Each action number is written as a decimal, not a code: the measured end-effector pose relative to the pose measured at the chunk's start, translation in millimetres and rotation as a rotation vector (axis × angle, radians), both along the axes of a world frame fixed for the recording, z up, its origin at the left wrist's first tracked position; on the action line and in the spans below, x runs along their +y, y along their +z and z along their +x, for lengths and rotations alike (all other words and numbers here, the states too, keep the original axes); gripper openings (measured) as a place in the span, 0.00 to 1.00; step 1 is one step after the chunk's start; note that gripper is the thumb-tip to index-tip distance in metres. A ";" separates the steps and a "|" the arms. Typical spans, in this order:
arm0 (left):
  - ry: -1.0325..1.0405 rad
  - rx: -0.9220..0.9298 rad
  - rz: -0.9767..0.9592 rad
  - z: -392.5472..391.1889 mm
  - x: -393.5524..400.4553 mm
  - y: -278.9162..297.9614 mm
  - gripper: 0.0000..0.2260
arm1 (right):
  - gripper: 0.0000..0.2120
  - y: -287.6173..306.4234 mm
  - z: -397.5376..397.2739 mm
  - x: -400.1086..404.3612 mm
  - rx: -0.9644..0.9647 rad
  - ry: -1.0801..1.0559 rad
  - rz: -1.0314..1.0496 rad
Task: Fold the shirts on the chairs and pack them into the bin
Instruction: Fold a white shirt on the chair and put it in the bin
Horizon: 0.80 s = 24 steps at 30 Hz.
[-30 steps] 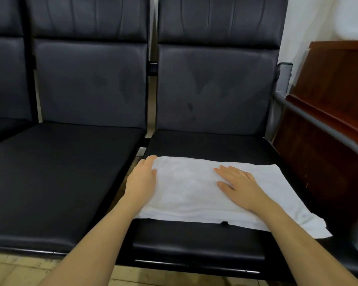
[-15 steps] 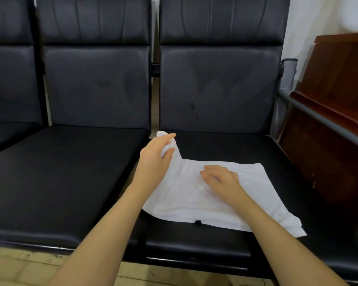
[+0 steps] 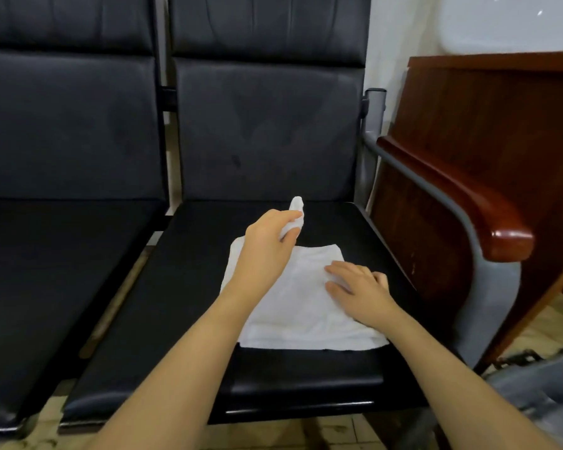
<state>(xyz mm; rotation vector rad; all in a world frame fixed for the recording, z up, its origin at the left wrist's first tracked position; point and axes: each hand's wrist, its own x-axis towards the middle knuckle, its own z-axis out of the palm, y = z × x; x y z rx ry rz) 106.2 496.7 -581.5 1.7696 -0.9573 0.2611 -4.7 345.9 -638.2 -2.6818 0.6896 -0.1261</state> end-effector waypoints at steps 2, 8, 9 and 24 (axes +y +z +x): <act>-0.007 0.067 -0.002 -9.1 -14.1 2.1 0.10 | 0.18 -2.1 -1.0 -1.5 -0.072 -0.015 0.028; -0.081 0.093 0.279 -16.3 -55.9 -3.8 0.15 | 0.16 -3.5 -3.8 -13.5 -0.444 -0.229 0.282; -0.133 0.118 0.368 -16.0 -59.0 -4.9 0.17 | 0.17 -2.8 -4.3 -14.5 -0.462 -0.266 0.294; 0.111 -0.029 0.692 32.7 -11.3 -34.4 0.14 | 0.22 1.5 49.6 -18.8 -0.353 -0.415 0.103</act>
